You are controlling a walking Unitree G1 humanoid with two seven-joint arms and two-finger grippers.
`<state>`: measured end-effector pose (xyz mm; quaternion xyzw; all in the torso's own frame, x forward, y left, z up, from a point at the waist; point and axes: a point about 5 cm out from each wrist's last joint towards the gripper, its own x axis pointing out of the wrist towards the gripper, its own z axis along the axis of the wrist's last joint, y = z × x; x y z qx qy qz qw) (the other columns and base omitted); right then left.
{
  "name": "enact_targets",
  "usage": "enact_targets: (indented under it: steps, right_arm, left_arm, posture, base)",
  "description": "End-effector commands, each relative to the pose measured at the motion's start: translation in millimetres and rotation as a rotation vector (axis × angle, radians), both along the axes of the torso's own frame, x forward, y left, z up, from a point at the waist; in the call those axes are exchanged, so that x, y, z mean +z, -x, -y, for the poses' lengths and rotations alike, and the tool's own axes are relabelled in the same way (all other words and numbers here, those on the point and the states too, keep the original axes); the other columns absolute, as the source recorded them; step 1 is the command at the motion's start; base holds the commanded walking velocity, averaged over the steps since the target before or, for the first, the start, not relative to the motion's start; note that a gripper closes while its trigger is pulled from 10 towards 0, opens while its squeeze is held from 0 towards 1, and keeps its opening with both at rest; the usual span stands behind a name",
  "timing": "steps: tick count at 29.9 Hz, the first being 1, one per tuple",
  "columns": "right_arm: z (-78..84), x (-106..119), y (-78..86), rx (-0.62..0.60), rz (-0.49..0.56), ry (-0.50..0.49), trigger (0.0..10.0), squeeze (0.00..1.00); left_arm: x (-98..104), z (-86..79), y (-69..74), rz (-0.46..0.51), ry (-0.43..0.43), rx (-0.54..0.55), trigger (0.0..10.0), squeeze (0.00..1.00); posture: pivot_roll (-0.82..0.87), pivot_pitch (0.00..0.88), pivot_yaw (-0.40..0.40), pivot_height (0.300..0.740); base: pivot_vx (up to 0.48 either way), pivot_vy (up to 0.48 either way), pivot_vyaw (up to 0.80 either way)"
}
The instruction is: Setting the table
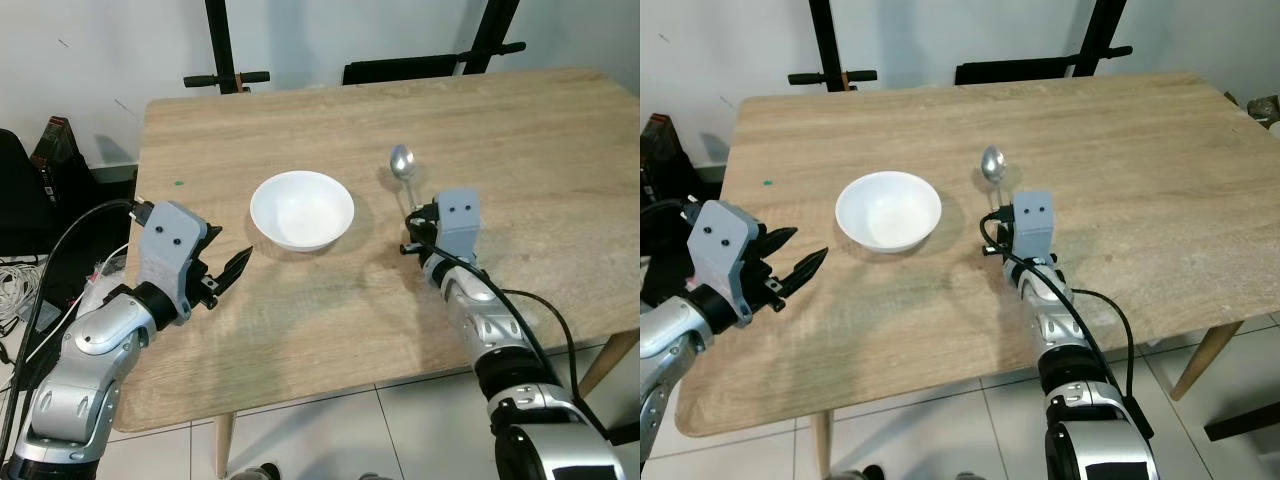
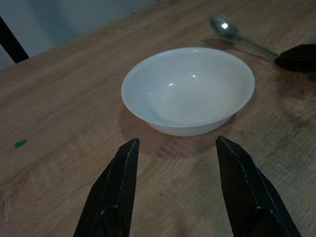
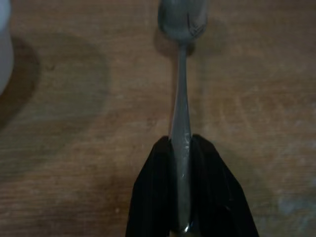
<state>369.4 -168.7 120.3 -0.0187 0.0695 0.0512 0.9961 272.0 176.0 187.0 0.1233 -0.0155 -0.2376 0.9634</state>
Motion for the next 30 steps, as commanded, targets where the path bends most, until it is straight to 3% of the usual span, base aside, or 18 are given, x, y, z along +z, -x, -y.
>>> enact_targets:
  steps: [1,3,4,5,13,16,18,19,23,26,27,30]
  right_arm:
    - [-3.4,-10,1.6,0.008,-0.050,-0.017,10.0,0.17]
    - [-4.1,-11,1.8,0.012,-0.057,-0.017,10.0,0.17]
    - [-5.1,-13,2.4,0.018,-0.065,-0.017,10.0,0.44]
    - [-6.0,-14,2.9,0.025,-0.072,-0.018,10.0,1.00]
    - [-7.3,-12,2.8,0.041,-0.046,-0.039,10.0,1.00]
    - [-3.1,-2,0.6,0.017,0.013,-0.032,10.0,1.00]
    - [1.5,14,-0.2,-0.008,0.116,-0.019,10.0,1.00]
    - [2.5,23,0.9,-0.010,0.169,-0.015,10.0,0.03]
    - [2.1,38,5.9,-0.002,0.255,-0.021,10.0,0.00]
    - [-8.0,64,32.8,0.077,0.417,-0.061,10.0,0.00]
    - [-8.0,64,32.8,0.077,0.417,-0.061,10.0,0.00]
    - [-18.0,72,54.3,0.126,0.487,-0.070,10.0,0.00]
  left_arm:
    - [-3,-1.0,1.9,-0.020,-0.015,0.006,10.0,0.00]
    - [-4,-1.0,2.0,-0.020,-0.016,0.006,10.0,0.00]
    - [-4,-0.7,2.1,-0.021,-0.016,0.006,10.0,0.00]
    - [-4,-0.5,2.3,-0.021,-0.016,0.007,10.0,0.00]
    - [-5,0.3,2.8,-0.025,-0.015,0.009,10.0,0.00]
    - [-7,0.9,3.0,-0.029,-0.013,0.008,10.0,0.00]
    - [-9,1.5,3.2,-0.036,-0.011,0.010,10.0,0.00]
    - [-11,1.6,3.4,-0.041,-0.010,0.014,10.0,0.00]
    - [-15,1.4,3.8,-0.054,0.000,0.029,10.0,0.00]
    - [-25,-0.7,1.9,-0.074,0.050,0.133,10.0,0.00]
    - [-25,-0.7,1.9,-0.074,0.050,0.133,10.0,0.00]
    - [-30,-2.8,0.2,-0.070,0.071,0.214,10.0,0.00]
  posture:
    - [0.00,0.051,0.059,0.740]
    - [0.00,0.051,0.059,0.740]
    - [-0.01,0.052,0.059,0.740]
    - [0.00,0.052,0.058,0.740]
    - [-0.01,0.053,0.056,0.740]
    - [-0.01,0.054,0.054,0.740]
    - [-0.01,0.054,0.052,0.740]
    - [-0.01,0.054,0.051,0.740]
    - [-0.01,0.054,0.051,0.740]
    - [-0.03,0.054,0.053,0.740]
    - [-0.03,0.054,0.053,0.740]
    - [-0.04,0.053,0.051,0.740]
  base:
    - [0.000,0.000,0.00]
    - [0.000,0.000,0.00]
    - [0.000,0.000,0.00]
    - [0.000,0.000,0.00]
    - [0.000,0.000,0.00]
    - [0.000,0.000,0.00]
    - [0.000,0.000,0.00]
    - [0.000,0.000,0.00]
    - [0.000,0.000,0.00]
    - [0.000,0.000,0.00]
    - [0.000,0.000,0.00]
    - [0.000,0.000,0.00]
